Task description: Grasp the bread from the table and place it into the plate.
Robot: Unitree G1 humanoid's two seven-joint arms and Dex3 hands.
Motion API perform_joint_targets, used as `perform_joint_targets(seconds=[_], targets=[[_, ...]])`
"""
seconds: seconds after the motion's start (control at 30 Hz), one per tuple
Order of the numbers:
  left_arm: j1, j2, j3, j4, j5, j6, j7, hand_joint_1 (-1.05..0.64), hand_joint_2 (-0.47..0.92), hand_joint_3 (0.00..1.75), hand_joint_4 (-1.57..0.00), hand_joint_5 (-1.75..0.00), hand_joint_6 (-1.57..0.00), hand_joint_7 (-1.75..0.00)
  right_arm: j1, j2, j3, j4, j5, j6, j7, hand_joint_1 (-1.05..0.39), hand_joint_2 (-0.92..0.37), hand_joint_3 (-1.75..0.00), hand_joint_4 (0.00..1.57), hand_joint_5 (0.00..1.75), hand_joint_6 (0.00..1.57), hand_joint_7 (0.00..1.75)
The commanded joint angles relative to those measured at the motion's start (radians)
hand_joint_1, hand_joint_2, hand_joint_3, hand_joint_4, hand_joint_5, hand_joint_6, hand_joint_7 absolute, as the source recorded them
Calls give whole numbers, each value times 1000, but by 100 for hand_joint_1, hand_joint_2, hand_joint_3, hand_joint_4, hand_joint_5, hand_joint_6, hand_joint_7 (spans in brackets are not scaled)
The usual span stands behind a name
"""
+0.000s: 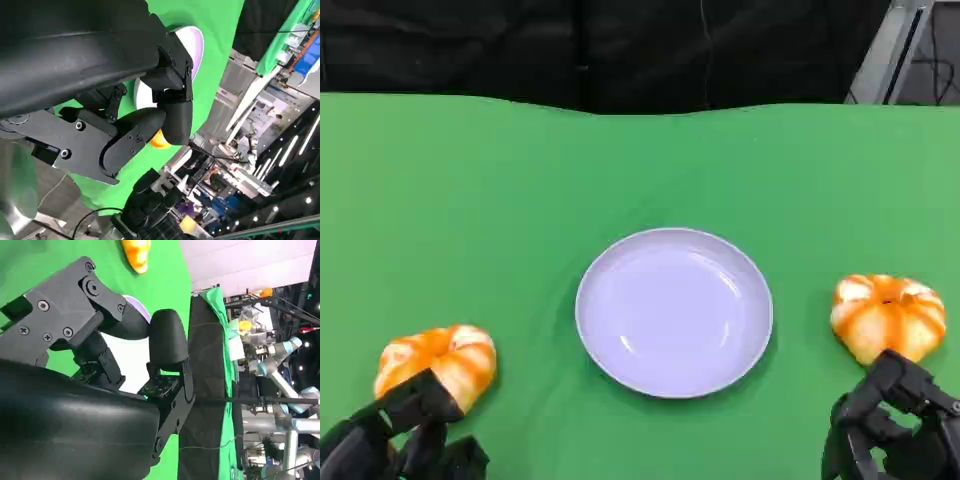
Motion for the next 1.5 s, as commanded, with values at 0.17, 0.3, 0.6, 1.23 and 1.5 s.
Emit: perform_joint_targets(seconds=[0.17, 0.3, 0.6, 1.23, 1.5], targets=[[-4, 15, 3, 1, 6, 5, -1, -13, 73, 92, -86, -175, -73, -170, 4, -9, -5, -5, 4, 0, -1, -14, -50, -130, 89, 175, 77, 162], [-3, 14, 3, -2, 5, 7, 1, -13, 73, 93, -86, -175, -73, -171, 4, -6, -5, -3, 6, -5, -1, -14, -50, -130, 89, 175, 77, 163], [13, -6, -5, -27, 66, -66, 35, -11, 72, 93, -81, -175, -73, -160, 3, -9, -6, -3, 12, -6, 7, -14, -50, -131, 89, 175, 77, 163], [-62, 217, -100, -28, 1516, -834, 754, -88, 92, 8, -16, -1, -36, 0, -13, -13, -14, 15, -6, -16, 2, -14, -49, -131, 89, 175, 77, 164], [-245, 272, -283, 150, 1721, -660, 788, -91, 91, 2, -18, -1, -35, 0, -11, -10, -12, 8, -10, -4, -4, -14, -49, -131, 89, 175, 76, 163]])
